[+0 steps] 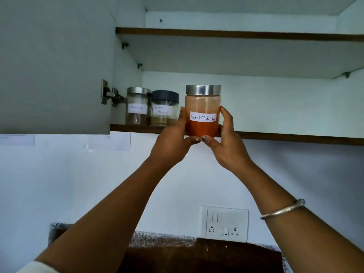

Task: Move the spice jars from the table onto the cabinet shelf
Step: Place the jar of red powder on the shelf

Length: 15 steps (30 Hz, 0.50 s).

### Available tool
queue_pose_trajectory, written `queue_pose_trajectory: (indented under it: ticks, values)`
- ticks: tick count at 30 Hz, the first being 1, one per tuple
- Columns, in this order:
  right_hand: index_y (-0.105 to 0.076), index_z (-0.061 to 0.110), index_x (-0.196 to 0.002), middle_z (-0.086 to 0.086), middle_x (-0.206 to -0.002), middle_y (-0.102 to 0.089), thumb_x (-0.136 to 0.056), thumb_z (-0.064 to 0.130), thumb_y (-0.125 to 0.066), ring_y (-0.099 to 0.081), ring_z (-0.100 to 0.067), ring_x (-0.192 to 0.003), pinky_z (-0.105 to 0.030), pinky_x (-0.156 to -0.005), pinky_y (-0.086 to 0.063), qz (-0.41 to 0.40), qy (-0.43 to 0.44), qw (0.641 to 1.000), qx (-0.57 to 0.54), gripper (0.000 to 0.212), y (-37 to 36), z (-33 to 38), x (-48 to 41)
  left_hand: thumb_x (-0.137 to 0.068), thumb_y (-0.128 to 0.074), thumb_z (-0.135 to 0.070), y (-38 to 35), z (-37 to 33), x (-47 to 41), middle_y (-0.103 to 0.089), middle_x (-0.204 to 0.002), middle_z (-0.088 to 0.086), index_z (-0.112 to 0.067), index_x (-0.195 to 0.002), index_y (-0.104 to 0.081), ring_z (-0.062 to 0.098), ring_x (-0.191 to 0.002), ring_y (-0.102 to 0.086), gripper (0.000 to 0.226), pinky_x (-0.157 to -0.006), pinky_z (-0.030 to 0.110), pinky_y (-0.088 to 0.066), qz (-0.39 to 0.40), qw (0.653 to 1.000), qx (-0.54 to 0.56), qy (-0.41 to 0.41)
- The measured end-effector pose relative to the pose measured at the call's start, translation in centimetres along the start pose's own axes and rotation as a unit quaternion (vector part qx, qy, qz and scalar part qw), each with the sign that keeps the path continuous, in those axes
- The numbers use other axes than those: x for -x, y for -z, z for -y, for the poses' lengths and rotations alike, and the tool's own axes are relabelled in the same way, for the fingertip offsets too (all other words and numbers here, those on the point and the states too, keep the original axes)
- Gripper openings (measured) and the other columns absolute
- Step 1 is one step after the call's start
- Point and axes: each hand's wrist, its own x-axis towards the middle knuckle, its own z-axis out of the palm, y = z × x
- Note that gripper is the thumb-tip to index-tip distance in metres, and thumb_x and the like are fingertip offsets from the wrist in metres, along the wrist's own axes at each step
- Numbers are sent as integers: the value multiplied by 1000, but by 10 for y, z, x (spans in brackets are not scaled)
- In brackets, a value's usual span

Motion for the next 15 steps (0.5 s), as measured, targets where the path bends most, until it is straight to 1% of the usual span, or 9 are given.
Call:
queue_pose_trajectory:
  ticks: [2,4,5,6,7,8,10,12,15]
  values:
    - [-2,30,-146,-6,-140,-47,-87,35,-60,-55,-28,-118,-44,-100,-42,12,-10,1000,24,83,-6,-3,-14,-86,-62,-31,-3,7,-15,-59,-128,5,-21,-149,-13,20,-110,-59,80,-89,31,-46,-1,1000,-7,-2]
    - [-3,25,-144,-6,-139,-49,-88,37,-58,-54,-28,-119,-54,-113,-20,29,-27,998,56,79,-10,-8,-25,-87,-62,-30,-8,13,-23,-57,-130,5,-19,-146,-20,20,-112,-59,74,-92,33,-47,5,1000,-9,-4]
    - [-7,22,-142,-6,-138,-50,-88,38,-57,-54,-28,-120,-53,-116,-11,34,-32,996,75,76,-13,-11,-30,-86,-62,-30,-10,17,-26,-57,-130,4,-18,-144,-25,20,-112,-59,70,-92,33,-47,3,1000,-1,-5]
    - [-11,20,-139,-6,-136,-52,-88,39,-57,-54,-28,-120,-52,-116,-9,36,-36,995,91,71,-15,-14,-33,-85,-63,-31,-13,21,-28,-59,-128,4,-17,-140,-31,20,-111,-60,65,-90,32,-48,-4,1000,8,-2]
    - [-14,19,-135,-7,-134,-53,-88,41,-56,-56,-28,-117,-52,-115,-16,35,-40,993,101,67,-18,-16,-37,-85,-63,-33,-16,25,-29,-61,-124,5,-16,-134,-37,20,-108,-61,59,-87,30,-48,-18,1000,13,2]
    - [-18,18,-132,-8,-132,-55,-87,43,-55,-59,-29,-113,-52,-111,-27,30,-45,993,108,63,-20,-17,-41,-85,-63,-35,-19,29,-31,-64,-119,5,-15,-129,-41,20,-104,-63,53,-83,29,-49,-33,999,10,4]
    - [-22,18,-126,-9,-127,-57,-88,48,-50,-62,-30,-101,-50,-97,-45,22,-59,990,125,57,-24,-17,-48,-87,-59,-37,-22,35,-35,-65,-112,7,-14,-122,-44,21,-98,-64,44,-80,34,-52,-57,998,-10,2]
    - [-24,17,-122,-10,-121,-59,-88,52,-47,-62,-31,-95,-47,-89,-49,12,-66,985,157,54,-30,-18,-53,-89,-56,-35,-25,40,-38,-65,-110,8,-12,-118,-46,22,-97,-63,37,-82,40,-53,-63,998,-23,-5]
    - [-30,15,-119,-10,-115,-61,-88,53,-46,-60,-32,-93,-46,-93,-44,-26,-55,974,219,52,-41,-21,-54,-93,-49,-34,-31,44,-40,-60,-113,8,-12,-120,-51,21,-99,-59,35,-86,34,-49,-79,995,-66,-13]
